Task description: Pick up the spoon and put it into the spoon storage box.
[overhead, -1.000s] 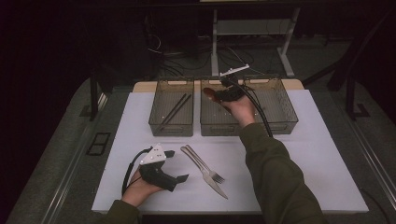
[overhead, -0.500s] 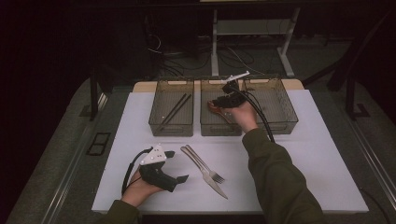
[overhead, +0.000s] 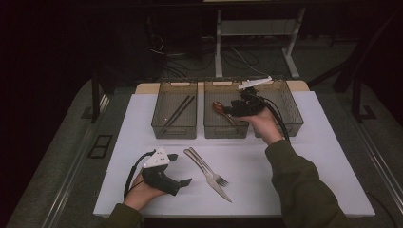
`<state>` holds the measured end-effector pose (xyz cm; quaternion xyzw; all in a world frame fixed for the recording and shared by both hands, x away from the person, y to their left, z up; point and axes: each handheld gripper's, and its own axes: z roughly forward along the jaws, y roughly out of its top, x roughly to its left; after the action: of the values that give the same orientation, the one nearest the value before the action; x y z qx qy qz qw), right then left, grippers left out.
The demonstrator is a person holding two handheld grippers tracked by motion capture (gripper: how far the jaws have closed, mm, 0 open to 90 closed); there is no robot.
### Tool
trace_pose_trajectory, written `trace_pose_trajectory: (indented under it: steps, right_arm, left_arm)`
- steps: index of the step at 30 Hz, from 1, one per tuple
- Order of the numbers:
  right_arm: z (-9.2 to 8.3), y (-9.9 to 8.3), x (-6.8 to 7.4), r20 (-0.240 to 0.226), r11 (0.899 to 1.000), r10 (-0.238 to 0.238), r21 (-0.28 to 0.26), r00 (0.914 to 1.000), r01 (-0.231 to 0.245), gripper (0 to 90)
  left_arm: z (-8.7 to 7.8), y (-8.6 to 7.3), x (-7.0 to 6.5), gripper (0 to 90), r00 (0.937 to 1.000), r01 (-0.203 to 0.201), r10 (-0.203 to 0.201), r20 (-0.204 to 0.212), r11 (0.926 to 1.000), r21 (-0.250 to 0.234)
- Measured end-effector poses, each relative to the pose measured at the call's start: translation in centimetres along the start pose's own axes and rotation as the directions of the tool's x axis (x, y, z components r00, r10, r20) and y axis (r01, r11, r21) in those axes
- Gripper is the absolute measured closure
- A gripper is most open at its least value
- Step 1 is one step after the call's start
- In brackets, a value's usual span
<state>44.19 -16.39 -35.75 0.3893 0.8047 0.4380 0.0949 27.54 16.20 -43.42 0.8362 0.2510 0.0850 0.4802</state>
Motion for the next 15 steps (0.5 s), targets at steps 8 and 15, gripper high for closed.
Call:
trace_pose_trajectory:
  steps: [8, 15]
  right_arm:
    - [-2.5, -1.6, 0.5, -0.016, 0.998, -0.045, -0.033, 0.9988, 0.045, 38.3]
    - [-4.6, -3.7, 1.0, -0.037, 0.997, -0.043, -0.071, 0.9984, 0.041, 38.2]
  left_arm:
    - [0.0, 0.0, 0.0, 0.0, 1.0000, 0.005, -0.005, 0.002, 1.0000, -0.004]
    - [0.0, 0.0, 0.0, 0.0, 0.9999, 0.013, -0.013, 0.003, 0.9999, -0.007]
